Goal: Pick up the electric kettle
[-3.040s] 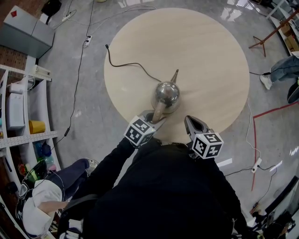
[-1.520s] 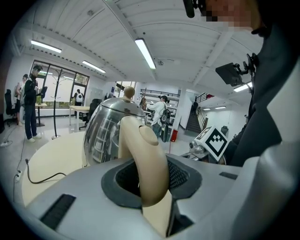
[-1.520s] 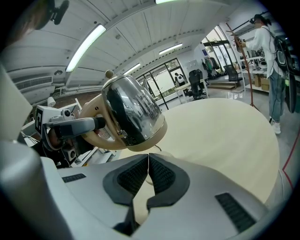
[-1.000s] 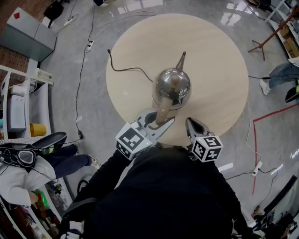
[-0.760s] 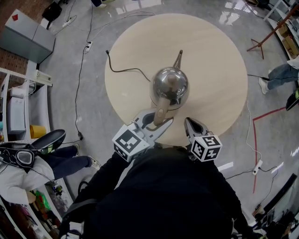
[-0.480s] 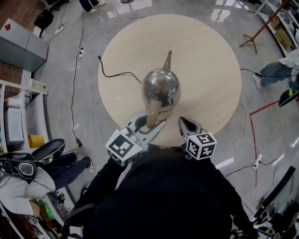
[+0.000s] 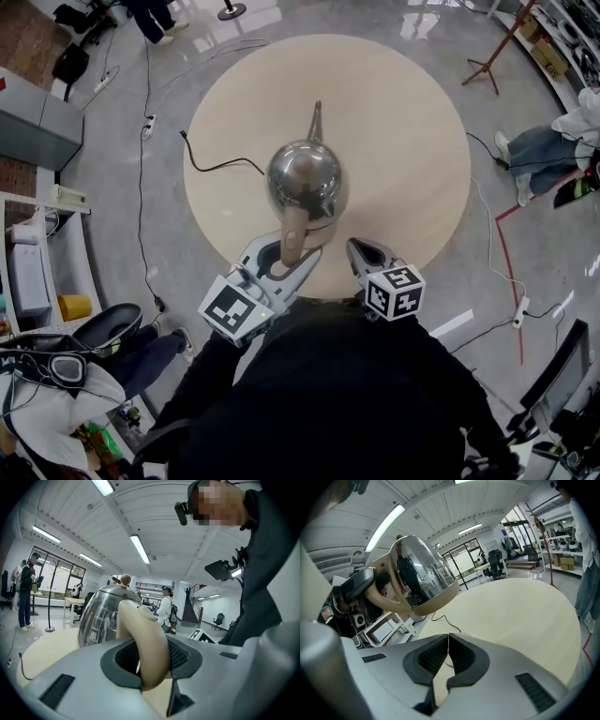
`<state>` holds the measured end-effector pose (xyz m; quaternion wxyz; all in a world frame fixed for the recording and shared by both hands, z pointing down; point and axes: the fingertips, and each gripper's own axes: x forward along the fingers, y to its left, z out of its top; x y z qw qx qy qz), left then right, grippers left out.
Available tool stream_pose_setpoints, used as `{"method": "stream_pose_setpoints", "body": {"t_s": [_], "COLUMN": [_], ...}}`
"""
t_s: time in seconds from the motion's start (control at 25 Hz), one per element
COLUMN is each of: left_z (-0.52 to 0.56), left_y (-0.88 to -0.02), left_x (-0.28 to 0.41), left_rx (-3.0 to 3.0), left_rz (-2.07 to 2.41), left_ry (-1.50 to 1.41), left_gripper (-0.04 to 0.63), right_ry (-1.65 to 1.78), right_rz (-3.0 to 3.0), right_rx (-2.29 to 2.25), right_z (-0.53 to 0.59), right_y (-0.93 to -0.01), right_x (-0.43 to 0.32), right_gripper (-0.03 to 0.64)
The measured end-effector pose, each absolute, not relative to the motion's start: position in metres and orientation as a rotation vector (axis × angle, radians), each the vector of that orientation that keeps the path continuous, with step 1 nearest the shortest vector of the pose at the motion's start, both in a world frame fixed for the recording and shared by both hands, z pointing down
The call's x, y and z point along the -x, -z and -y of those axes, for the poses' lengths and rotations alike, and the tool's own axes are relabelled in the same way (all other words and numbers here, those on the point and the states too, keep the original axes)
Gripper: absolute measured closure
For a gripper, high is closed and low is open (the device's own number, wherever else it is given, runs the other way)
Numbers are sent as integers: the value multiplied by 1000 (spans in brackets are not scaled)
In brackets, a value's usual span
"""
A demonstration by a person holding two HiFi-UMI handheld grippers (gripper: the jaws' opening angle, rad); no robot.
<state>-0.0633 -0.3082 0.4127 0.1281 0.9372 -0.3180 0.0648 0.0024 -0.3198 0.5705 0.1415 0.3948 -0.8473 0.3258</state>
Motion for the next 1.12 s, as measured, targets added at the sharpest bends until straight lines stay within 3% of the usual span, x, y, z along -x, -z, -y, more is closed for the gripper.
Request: {"method": "stream_pose_setpoints", "body": {"t_s": [1.12], "left_z": [305], "left_y": [-392], "left_x": [62], "left_rx": [-2761], "left_rz": [883], "left_ry": [-71], "left_gripper": [460], "right_ry": [-941], "right_rz": [2445], "right_rx": [-1128], "right_z": [326], "right_y": [-570], "right_x": [5], "right_gripper": [601]}}
